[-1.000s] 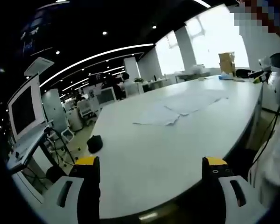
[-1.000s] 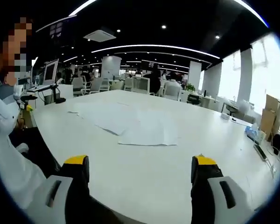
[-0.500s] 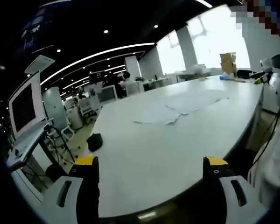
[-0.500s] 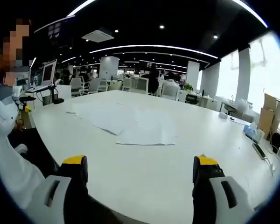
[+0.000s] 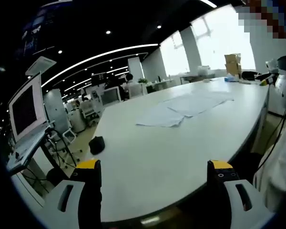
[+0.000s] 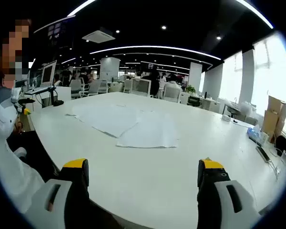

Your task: Organize the stack of printing papers by aligning and flattening the scattered papers on the table

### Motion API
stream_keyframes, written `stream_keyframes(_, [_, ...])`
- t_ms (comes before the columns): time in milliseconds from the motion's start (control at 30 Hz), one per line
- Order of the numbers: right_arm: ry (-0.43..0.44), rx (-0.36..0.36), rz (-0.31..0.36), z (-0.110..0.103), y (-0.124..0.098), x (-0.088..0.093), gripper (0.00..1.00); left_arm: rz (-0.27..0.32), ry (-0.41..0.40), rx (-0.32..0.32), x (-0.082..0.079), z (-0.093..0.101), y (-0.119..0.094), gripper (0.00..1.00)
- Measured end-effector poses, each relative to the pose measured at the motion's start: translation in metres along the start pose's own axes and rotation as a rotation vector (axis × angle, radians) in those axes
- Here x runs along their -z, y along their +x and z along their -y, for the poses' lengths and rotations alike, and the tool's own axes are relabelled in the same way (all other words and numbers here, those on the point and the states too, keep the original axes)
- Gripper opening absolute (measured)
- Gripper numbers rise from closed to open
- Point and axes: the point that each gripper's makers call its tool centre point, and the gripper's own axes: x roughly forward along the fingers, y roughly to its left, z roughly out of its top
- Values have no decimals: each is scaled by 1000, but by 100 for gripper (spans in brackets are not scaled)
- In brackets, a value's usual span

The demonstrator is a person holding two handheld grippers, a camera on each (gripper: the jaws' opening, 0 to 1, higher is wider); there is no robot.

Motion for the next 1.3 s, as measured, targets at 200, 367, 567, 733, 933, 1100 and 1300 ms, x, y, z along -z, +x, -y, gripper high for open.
stream_keyframes(200, [0, 4, -5, -1, -4, 1, 90, -1, -2, 6, 4, 1, -1, 94])
stream_keyframes(367, [3, 13, 6, 1, -4, -3, 89, 6, -3, 12, 4, 2, 0, 94])
stream_keyframes(567, [-6, -4, 7, -2, 0, -7, 89, 10, -8, 13, 4, 1, -1, 94])
stream_keyframes(733, [-8, -8, 8, -2, 3, -9, 89, 7, -10, 20, 7, 3, -3, 93])
stream_keyframes(933, [-9, -14, 15, -4, 1, -12, 89, 33, -25, 22, 3, 5, -6, 93])
stream_keyframes(1100, [-5, -6, 24, -1, -4, -15, 89, 55, -28, 31, -4, 7, -9, 93])
stream_keyframes(1300, [-14, -4, 2, 0, 0, -15, 89, 50, -28, 28, -6, 4, -7, 93])
